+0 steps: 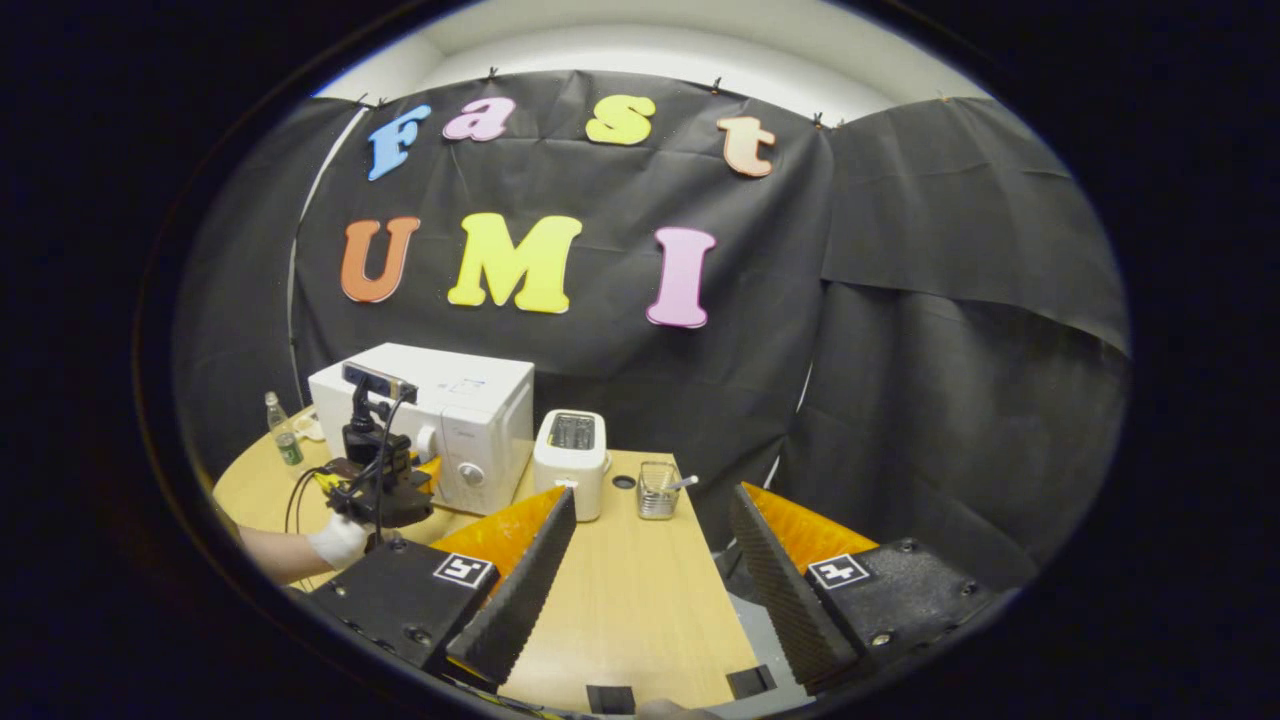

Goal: Open the microwave oven with the left hand, put the food in, and close the microwave oven.

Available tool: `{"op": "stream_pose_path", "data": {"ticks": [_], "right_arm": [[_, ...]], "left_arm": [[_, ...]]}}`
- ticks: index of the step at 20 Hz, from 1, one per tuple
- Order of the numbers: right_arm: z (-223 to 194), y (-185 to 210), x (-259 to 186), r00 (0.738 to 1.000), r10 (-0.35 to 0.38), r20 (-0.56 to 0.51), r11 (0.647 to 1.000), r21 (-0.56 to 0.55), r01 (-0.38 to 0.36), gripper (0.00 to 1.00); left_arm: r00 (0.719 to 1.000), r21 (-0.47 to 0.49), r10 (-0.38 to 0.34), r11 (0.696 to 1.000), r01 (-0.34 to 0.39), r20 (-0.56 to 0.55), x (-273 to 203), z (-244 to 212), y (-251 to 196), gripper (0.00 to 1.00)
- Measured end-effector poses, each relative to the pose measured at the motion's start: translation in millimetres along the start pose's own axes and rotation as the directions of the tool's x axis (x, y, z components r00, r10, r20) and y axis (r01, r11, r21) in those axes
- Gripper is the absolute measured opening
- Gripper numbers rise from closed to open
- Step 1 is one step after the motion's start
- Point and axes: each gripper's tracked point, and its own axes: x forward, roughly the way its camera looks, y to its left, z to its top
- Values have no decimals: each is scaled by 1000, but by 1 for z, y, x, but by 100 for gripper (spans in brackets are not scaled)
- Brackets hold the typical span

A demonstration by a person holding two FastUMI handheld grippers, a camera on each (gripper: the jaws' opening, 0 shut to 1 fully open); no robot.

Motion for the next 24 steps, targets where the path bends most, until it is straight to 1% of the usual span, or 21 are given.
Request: {"op": "stream_pose_path", "data": {"ticks": [2, 3, 4, 5, 7, 8, 9, 10, 16, 20, 22, 24], "right_arm": [[3, 8, -3, 1000, 12, 10, 1000, 6, -12, 100], [1, 14, -4, 1000, 21, 9, 1000, 8, -21, 93], [0, 19, -4, 999, 31, 9, 999, 8, -31, 93], [-1, 24, -6, 999, 38, 10, 999, 8, -38, 100], [-5, 37, -9, 998, 56, 7, 998, 13, -56, 100], [-6, 45, -11, 998, 69, 5, 997, 14, -69, 93], [-9, 51, -12, 997, 76, 5, 997, 10, -76, 93], [-8, 55, -14, 997, 77, 11, 997, 2, -77, 100], [-12, 89, -30, 993, 121, 6, 993, 3, -121, 100], [-11, 116, -42, 988, 155, 15, 988, 3, -155, 100], [-12, 129, -47, 985, 173, 13, 985, 5, -173, 100], [-8, 140, -50, 982, 186, 19, 983, 6, -186, 100]], "left_arm": [[999, 44, -27, 999, 26, 17, -23, -5, 2, 12], [999, 62, -43, 997, 41, 26, -34, -7, 3, 12], [998, 68, -56, 996, 54, 21, -47, -10, 5, 12], [998, 58, -65, 996, 65, 9, -58, -15, 8, 12], [998, 48, -65, 997, 65, -4, -84, -22, 16, 12], [998, 56, -55, 997, 55, -5, -95, -25, 22, 12], [999, 60, -43, 997, 43, -8, -108, -29, 28, 12], [999, 68, -31, 997, 32, -15, -120, -33, 34, 12], [997, 60, 44, 997, -40, -64, -180, -52, 81, 12], [990, 70, 99, 993, -92, -97, -209, -62, 117, 11], [985, 68, 141, 989, -134, -104, -221, -65, 136, 11], [972, 64, 210, 977, -205, -103, -232, -68, 159, 11]]}}
